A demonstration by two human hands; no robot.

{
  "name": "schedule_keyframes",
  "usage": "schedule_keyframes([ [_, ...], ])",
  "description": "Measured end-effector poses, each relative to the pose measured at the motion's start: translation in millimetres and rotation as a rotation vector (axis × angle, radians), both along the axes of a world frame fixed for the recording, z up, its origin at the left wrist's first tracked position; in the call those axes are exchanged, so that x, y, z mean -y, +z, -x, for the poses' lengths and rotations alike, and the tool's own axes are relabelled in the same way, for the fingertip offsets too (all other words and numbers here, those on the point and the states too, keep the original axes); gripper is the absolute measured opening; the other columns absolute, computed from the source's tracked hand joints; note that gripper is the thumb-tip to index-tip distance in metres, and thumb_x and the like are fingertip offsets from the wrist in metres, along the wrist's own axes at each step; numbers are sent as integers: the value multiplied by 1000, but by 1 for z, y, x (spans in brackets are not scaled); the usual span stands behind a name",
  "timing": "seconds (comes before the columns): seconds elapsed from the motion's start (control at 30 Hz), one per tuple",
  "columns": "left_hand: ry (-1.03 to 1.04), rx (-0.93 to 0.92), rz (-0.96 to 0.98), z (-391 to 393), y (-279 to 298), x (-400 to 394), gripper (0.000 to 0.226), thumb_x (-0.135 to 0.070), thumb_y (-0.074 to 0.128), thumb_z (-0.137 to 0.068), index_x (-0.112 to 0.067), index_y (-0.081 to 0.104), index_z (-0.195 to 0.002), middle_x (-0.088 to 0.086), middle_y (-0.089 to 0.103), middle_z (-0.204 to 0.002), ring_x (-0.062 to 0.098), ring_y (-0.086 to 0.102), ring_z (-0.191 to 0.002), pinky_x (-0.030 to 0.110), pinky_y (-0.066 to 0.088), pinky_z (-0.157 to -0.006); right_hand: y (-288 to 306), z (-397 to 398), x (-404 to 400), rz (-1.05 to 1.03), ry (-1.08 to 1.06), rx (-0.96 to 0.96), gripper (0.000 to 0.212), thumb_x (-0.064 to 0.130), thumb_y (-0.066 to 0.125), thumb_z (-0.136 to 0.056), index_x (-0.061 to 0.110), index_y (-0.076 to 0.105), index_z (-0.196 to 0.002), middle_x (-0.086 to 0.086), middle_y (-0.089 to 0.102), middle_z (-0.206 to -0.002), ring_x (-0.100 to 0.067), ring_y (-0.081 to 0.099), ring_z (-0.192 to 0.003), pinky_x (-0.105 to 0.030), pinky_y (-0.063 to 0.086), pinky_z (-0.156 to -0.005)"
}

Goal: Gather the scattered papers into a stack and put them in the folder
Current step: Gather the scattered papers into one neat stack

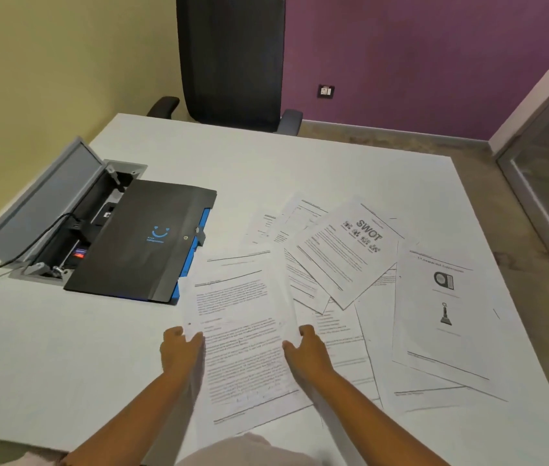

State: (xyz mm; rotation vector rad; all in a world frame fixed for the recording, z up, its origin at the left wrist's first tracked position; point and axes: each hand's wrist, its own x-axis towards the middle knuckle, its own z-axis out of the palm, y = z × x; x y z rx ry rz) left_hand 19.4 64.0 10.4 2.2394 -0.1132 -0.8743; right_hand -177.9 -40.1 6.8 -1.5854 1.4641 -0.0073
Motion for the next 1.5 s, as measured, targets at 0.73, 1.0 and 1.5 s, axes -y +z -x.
schedule_keyframes([
  [0.73,-283,-47,719,-24,79,55,29,-7,71,-76,-31,64,-92,-18,74,-87,-1,68,-83,14,52,-69,63,11,39,134,-128,650,29,15,73,-79,21,63,-105,10,69,-96,-4,65,-91,-15,54,-77],
  [1.0,-332,-89,519,3,47,50,37,-17,64,-84,-13,55,-120,7,62,-112,24,57,-101,33,49,-85,28,16,30,66,-68,310,40,15,63,-87,5,55,-125,-10,64,-120,-11,56,-94,-13,46,-74],
  [1.5,-159,-211,308,-26,10,0,21,-9,62,-85,-16,55,-104,1,66,-88,18,65,-75,25,51,-55,25,18,29,-146,-329,464,20,12,54,-92,9,58,-112,-7,62,-89,-12,56,-59,-20,45,-49],
])
